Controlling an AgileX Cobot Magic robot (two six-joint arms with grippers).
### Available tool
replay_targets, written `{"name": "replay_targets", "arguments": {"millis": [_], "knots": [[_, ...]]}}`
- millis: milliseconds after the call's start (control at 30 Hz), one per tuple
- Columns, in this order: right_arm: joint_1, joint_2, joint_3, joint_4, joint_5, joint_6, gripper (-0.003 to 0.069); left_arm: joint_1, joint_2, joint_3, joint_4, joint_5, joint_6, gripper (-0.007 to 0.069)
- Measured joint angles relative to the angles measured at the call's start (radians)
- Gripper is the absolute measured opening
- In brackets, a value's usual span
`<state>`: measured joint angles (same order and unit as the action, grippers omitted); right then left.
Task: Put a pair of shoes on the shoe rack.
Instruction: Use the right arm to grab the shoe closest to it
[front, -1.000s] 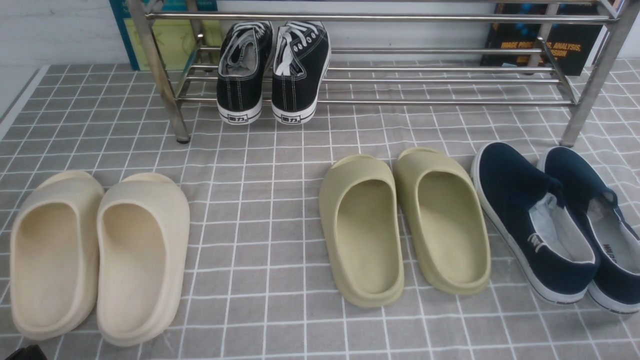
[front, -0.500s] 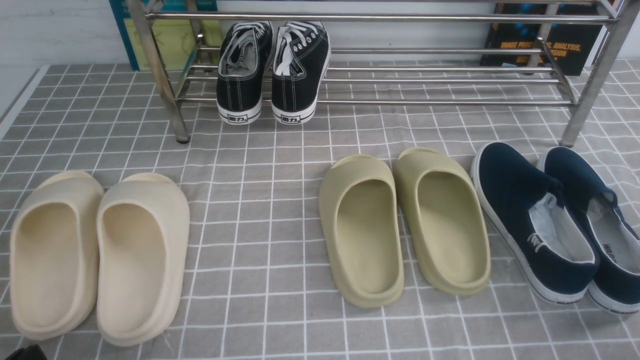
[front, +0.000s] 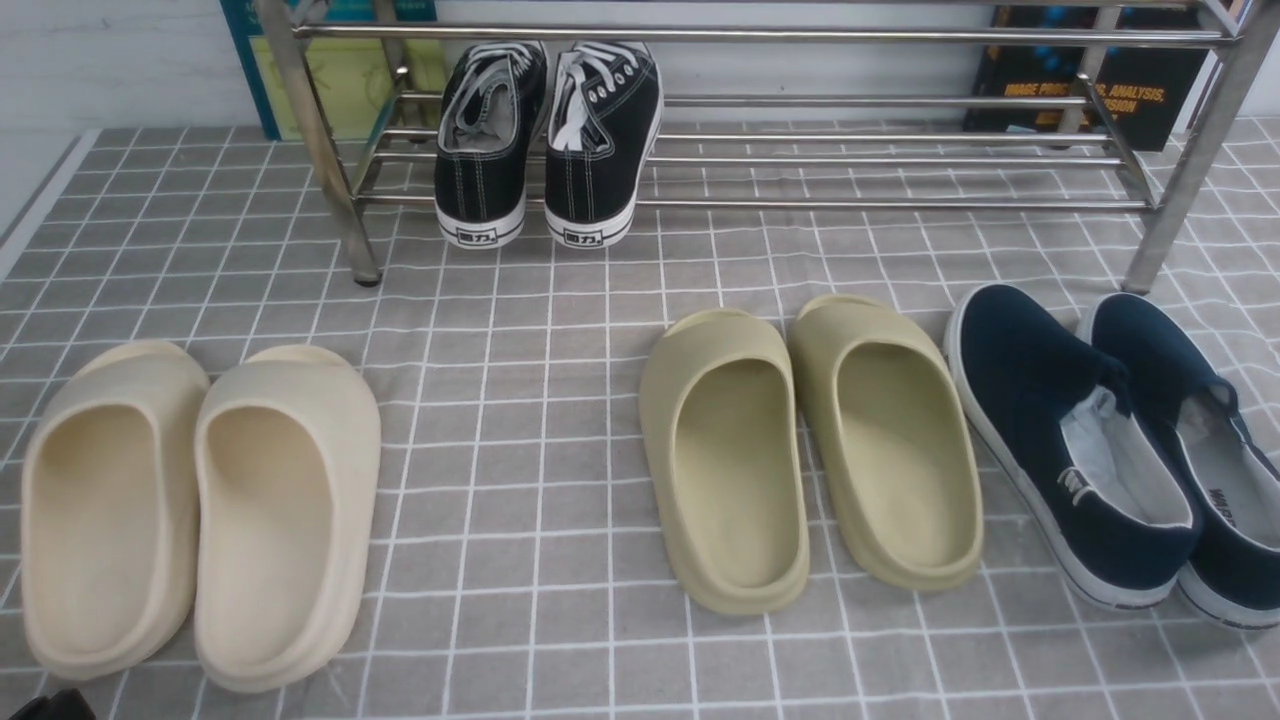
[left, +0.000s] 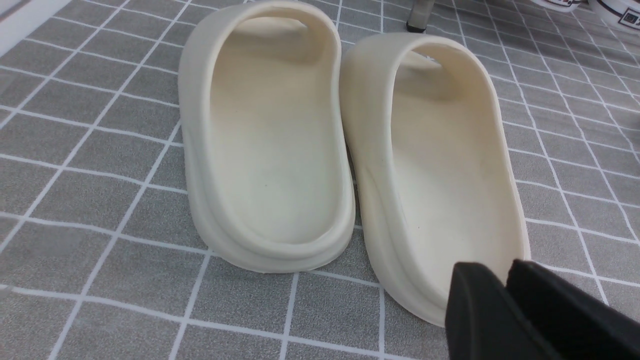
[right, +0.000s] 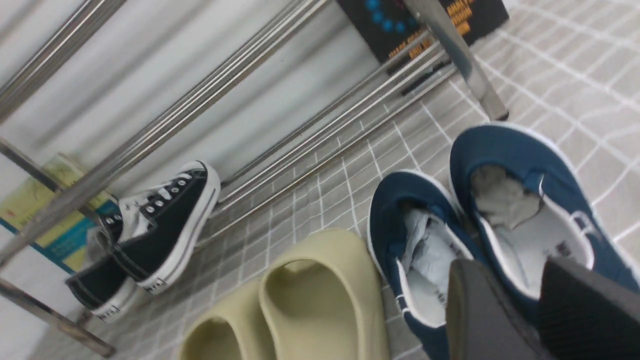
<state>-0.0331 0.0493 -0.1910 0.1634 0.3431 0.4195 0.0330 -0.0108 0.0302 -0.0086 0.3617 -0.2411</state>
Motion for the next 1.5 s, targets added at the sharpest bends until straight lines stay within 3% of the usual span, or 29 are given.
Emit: {"name": "replay_targets", "arguments": {"millis": [33,167,300,500,733,900,1000,1033,1200,1300,1400,1500], "knots": [[0.000,0.008,-0.013,-0.010,0.012,-0.005,0.0185,0.000,0.000,0.000,0.000,0.000,0.000,0.0100],[0.000,0.244,-0.319,-0.232,0.318,-0.129,0.0013,0.000,0.000,0.000,0.000,0.000,0.000,0.0107],[0.000,0.448,-0.530,-0.301,0.534,-0.250,-0.0003,0.000,0.000,0.000,0.000,0.000,0.000,0.0112],[0.038,0.737,-0.718,-0.258,0.775,-0.419,-0.0003,0.000,0.000,0.000,0.000,0.000,0.000,0.0113],[0.255,1.081,-0.862,-0.198,0.826,-0.506,0.0003,0.000,0.000,0.000,0.000,0.000,0.000,0.0113],[0.305,1.267,-0.942,-0.191,0.822,-0.507,0.0038,0.000,0.000,0.000,0.000,0.000,0.000,0.0118],[0.310,1.382,-0.969,-0.171,0.800,-0.507,0.0111,0.000,0.000,0.000,0.000,0.000,0.000,0.0123],[0.312,1.444,-0.971,-0.163,0.777,-0.507,0.0185,0.000,0.000,0.000,0.000,0.000,0.000,0.0125],[0.313,1.568,-0.971,-0.170,0.720,-0.507,0.0390,0.000,0.000,0.000,0.000,0.000,0.000,0.0129],[0.313,1.627,-0.972,-0.170,0.693,-0.507,0.0460,0.000,0.000,0.000,0.000,0.000,0.000,0.0132],[0.313,1.674,-0.972,-0.170,0.677,-0.507,0.0460,0.000,0.000,0.000,0.000,0.000,0.000,0.0134],[0.313,1.717,-0.972,-0.170,0.667,-0.507,0.0373,0.000,0.000,0.000,0.000,0.000,0.000,0.0134]]}}
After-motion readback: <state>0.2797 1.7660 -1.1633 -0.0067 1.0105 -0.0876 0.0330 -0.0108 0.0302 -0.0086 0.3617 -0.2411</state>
